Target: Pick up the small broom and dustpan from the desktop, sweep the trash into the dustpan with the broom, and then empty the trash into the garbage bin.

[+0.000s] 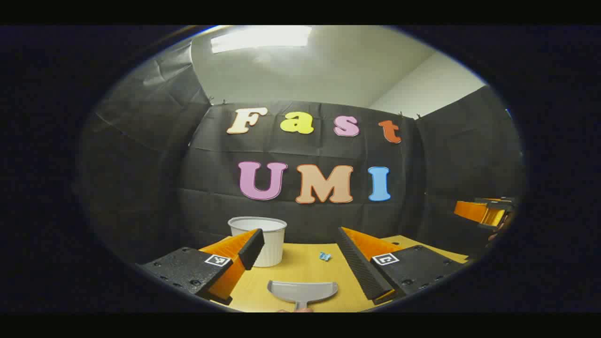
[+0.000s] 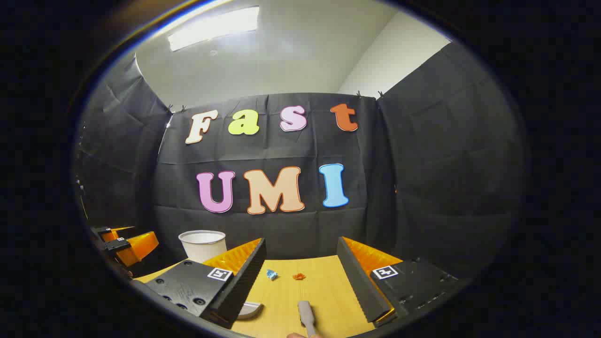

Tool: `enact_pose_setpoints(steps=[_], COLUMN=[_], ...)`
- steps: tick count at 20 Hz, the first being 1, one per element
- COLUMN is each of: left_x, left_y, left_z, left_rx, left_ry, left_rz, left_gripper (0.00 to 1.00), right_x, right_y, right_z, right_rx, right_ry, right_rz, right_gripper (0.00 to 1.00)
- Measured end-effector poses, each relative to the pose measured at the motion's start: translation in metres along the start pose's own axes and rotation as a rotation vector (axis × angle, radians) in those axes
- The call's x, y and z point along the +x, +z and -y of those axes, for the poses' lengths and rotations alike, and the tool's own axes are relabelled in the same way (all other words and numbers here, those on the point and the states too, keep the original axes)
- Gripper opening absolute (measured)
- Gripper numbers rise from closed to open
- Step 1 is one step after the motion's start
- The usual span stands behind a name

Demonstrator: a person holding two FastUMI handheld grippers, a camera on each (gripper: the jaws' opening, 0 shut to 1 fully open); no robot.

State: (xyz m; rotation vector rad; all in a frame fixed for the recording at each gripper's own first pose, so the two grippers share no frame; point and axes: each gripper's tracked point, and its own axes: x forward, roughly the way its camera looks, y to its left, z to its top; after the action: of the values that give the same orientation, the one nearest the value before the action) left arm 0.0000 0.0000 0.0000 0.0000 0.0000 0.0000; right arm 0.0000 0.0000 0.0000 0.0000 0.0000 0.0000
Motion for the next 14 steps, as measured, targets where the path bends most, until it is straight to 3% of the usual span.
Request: enact_pose_setpoints(steps=[5, 14], left_x=[0.009, 0.016], left_y=[0.008, 0.007], left_z=[-0.002, 0.013], left_rx=[0.045, 0.049], left_ry=[0.055, 0.046], left_rz=[0.031, 0.022], left_gripper=[0.94, 0.94], right_x=[0.010, 0.026], right_y=[0.003, 0.001], right_z=[0.001, 0.003], right_rx=[-0.016, -0.025], right_ry=[0.013, 0.047], right_rz=[0.004, 0.002], right_gripper=[0.92, 0.92])
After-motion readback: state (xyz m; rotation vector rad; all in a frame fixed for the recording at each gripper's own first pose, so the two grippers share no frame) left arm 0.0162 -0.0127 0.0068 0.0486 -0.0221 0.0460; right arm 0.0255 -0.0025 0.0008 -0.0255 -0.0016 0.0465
